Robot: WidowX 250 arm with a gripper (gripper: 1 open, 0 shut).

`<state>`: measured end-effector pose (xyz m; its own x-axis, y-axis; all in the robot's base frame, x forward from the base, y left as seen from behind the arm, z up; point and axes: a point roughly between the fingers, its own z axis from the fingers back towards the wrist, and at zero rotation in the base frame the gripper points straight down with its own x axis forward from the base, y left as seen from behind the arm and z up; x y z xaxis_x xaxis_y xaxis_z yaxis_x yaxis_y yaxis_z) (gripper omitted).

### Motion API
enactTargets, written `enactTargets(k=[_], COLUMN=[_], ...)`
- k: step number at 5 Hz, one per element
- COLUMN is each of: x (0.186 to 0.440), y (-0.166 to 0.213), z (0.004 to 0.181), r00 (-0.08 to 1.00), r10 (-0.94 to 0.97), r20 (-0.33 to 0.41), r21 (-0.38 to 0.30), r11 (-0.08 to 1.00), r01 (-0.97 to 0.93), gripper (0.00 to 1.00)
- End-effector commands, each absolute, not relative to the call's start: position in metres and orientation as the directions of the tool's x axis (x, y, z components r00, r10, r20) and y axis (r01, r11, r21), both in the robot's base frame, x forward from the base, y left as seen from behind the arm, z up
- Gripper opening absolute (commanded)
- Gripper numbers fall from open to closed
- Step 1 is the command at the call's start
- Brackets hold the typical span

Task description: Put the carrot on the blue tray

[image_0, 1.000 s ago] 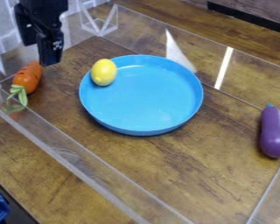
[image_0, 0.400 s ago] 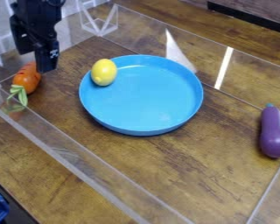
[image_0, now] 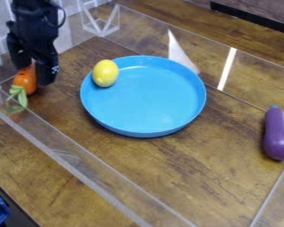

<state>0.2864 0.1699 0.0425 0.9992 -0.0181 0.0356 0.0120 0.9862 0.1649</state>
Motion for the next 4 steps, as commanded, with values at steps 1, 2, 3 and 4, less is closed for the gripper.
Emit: enactTargets(k=[1,2,3,4], x=[0.29,0.292,0.296,0.303], y=[0.187,0.195,0.187,0.167], z=[0.04,0.046,0.068,0.106], r00=[0.998,0.996,0.992,0.984], r10=[-0.02,-0.022,0.027,0.029], r20=[0.061,0.083,0.122,0.173], r21=[0.177,0.178,0.188,0.194], r11=[0.984,0.984,0.981,0.979], r01=[0.009,0.007,-0.05,-0.063], gripper=[1.0,0.0,0.0,0.0])
